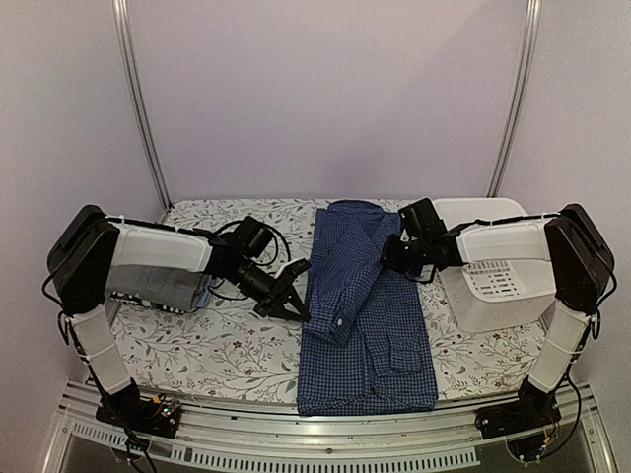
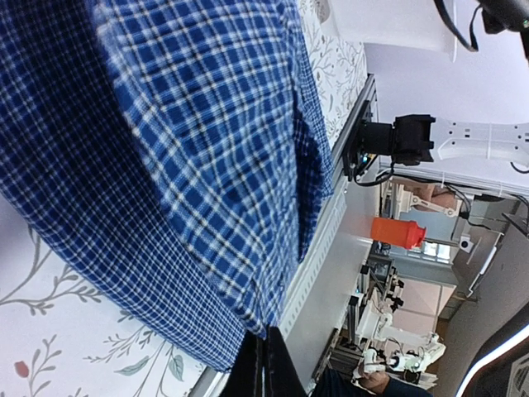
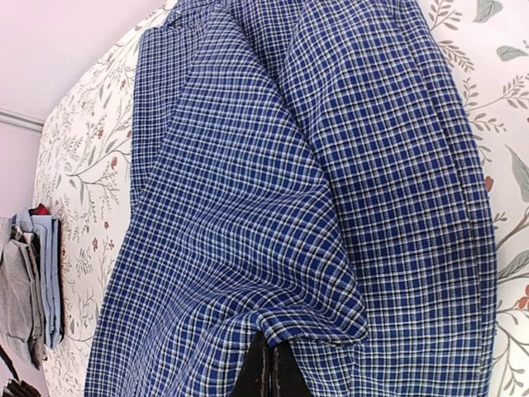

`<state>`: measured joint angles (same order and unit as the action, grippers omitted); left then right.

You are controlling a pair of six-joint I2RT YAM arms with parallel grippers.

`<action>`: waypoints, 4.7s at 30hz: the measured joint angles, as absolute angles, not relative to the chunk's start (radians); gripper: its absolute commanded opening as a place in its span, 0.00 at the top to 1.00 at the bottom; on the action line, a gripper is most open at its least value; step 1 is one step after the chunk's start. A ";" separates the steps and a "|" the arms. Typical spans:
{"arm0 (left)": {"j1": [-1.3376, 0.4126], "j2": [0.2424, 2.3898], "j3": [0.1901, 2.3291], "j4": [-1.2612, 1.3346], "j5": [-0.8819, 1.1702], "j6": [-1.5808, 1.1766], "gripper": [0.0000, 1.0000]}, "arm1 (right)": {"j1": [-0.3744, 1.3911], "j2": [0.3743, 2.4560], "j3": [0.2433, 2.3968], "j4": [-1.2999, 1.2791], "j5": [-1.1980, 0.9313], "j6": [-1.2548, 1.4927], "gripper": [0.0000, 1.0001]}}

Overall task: Fold and stack the long sleeve shirts
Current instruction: Fold the sleeve of the 1/3-folded shirt.

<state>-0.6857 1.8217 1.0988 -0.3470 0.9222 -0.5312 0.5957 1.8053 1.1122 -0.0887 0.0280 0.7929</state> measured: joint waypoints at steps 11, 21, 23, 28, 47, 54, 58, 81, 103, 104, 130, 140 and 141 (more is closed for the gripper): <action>-0.720 1.824 1.081 -0.253 1.010 -0.632 0.99 | 0.574 1.806 1.174 -0.243 0.020 0.690 0.81; -0.667 1.885 1.026 -0.128 0.989 -0.730 1.00 | 0.633 1.778 1.174 -0.281 0.035 0.639 0.62; -0.640 1.911 1.026 -0.118 0.969 -0.730 1.00 | 0.678 1.751 1.171 -0.294 0.054 0.629 0.62; -0.598 1.975 1.031 -0.116 0.915 -0.727 1.00 | 0.863 1.718 1.171 -0.297 0.097 0.607 0.61; -0.595 2.009 1.082 -0.123 0.885 -0.688 1.00 | 1.145 1.933 1.238 -0.371 0.187 0.575 0.65; -0.595 2.011 1.087 -0.130 0.886 -0.680 0.99 | 1.145 1.998 1.283 -0.389 0.213 0.572 0.64; -0.595 2.017 1.093 -0.133 0.886 -0.677 0.99 | 1.147 2.005 1.287 -0.392 0.219 0.572 0.66; -0.602 2.022 1.115 -0.203 0.886 -0.628 0.99 | 1.156 1.987 1.325 -0.523 0.259 0.577 1.00; -0.744 1.871 1.063 -0.236 0.834 -0.704 0.99 | 1.161 1.827 1.309 -0.800 0.015 0.504 1.00; -0.749 1.869 1.055 -0.236 0.830 -0.707 0.99 | 1.161 1.826 1.303 -0.791 0.003 0.506 1.00; -0.853 1.818 0.978 -0.230 0.733 -0.736 0.85 | 1.196 1.806 1.203 -0.728 -0.089 0.564 0.95; -0.842 1.712 0.976 -0.281 0.663 -0.715 0.42 | 1.197 1.706 1.201 -0.739 -0.062 0.593 0.40; -0.835 1.694 0.977 -0.286 0.657 -0.707 0.42 | 1.193 1.688 1.203 -0.738 -0.056 0.596 0.40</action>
<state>-0.8352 1.6936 0.9771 -0.2859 0.6571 -0.7074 1.1934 1.6882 1.2030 -0.7380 -0.0555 0.5964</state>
